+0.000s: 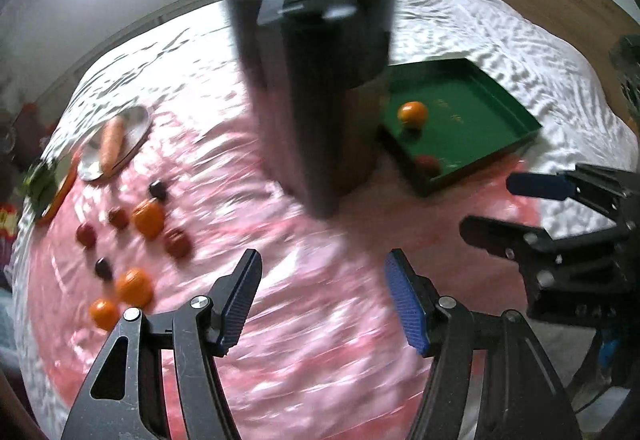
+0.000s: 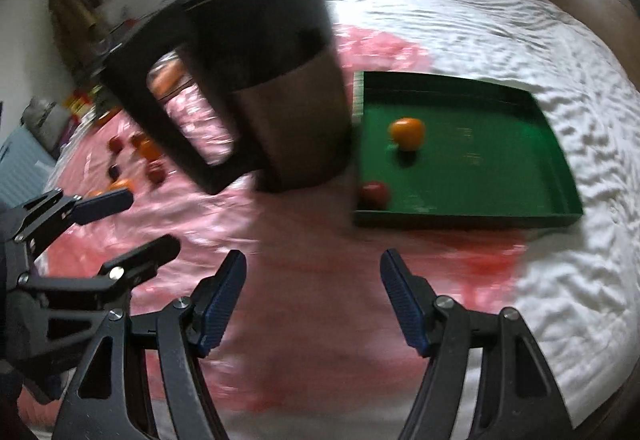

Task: Organize fruits
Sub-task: 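Move both open tools back over the fruit on the pink sheet, then grasp another orange with the left tool while the right tool grasps a red apple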

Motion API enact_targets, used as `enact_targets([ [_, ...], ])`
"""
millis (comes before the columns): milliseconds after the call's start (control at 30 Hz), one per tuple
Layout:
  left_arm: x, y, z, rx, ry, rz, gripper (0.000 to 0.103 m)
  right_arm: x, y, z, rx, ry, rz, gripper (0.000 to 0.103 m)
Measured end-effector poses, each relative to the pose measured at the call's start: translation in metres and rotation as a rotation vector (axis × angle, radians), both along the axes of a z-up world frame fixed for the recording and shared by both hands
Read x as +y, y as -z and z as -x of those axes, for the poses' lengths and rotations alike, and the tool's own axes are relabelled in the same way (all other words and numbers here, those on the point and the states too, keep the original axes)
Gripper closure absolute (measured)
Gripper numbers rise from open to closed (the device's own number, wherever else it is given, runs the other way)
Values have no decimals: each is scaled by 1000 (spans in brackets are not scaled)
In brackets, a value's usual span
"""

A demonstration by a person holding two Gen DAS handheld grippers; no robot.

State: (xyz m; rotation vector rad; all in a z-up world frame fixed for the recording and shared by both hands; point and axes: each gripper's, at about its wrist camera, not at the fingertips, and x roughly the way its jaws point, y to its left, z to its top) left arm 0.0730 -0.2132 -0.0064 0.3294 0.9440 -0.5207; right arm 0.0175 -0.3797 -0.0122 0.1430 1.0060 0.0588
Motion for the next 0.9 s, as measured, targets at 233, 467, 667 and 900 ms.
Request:
enact_targets([
  [233,63,6,-13,10,-132,-14,44,63,6,-10,26,-137,-30,0],
  [467,128,20,-28,30,-289,-14,44,118,15,-28,41,-240,-53,0],
  [667,185,31,-48,50,-441,5,44,155,23,-54,36,-285,-68,2],
  [900,232,48,-75,77,-558,46,44,184,35,-91,37,-291,-78,9],
])
